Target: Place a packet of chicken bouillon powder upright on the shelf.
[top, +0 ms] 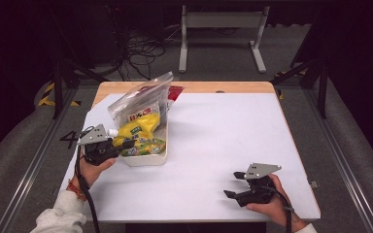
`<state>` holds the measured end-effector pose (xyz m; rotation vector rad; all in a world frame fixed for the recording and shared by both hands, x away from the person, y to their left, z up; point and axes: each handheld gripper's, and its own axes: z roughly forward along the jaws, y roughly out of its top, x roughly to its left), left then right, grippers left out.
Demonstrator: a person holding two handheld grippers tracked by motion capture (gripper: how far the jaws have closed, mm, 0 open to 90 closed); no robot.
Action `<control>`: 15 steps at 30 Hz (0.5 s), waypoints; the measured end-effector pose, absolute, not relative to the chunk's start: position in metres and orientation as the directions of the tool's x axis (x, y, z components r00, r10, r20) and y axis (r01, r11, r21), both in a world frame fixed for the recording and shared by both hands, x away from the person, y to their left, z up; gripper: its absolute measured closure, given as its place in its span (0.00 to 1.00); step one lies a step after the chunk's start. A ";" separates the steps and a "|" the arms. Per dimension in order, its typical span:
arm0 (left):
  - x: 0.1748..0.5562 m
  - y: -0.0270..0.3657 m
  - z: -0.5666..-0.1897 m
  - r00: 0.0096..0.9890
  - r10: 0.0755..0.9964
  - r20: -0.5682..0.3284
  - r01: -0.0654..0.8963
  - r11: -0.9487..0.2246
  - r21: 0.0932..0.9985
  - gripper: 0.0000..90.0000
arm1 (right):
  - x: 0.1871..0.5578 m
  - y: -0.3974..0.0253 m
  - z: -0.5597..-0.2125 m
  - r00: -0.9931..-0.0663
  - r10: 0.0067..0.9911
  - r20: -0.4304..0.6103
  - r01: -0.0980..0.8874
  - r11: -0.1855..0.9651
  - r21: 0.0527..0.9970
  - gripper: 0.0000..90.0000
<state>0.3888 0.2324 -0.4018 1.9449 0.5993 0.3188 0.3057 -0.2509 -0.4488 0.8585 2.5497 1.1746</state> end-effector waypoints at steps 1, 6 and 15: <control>0.387 0.232 -0.402 0.835 0.549 -0.048 0.276 -0.342 0.898 0.92 | 0.306 -0.252 -0.448 -0.807 0.588 0.052 0.421 0.511 0.750 0.28; 0.381 0.235 -0.399 0.804 0.594 -0.037 0.286 -0.332 0.899 0.83 | 0.305 -0.253 -0.446 -0.805 0.592 0.043 0.414 0.508 0.755 0.28; 0.367 0.239 -0.396 0.763 0.646 0.004 0.266 -0.320 0.910 0.70 | 0.304 -0.252 -0.443 -0.801 0.598 0.002 0.391 0.521 0.759 0.28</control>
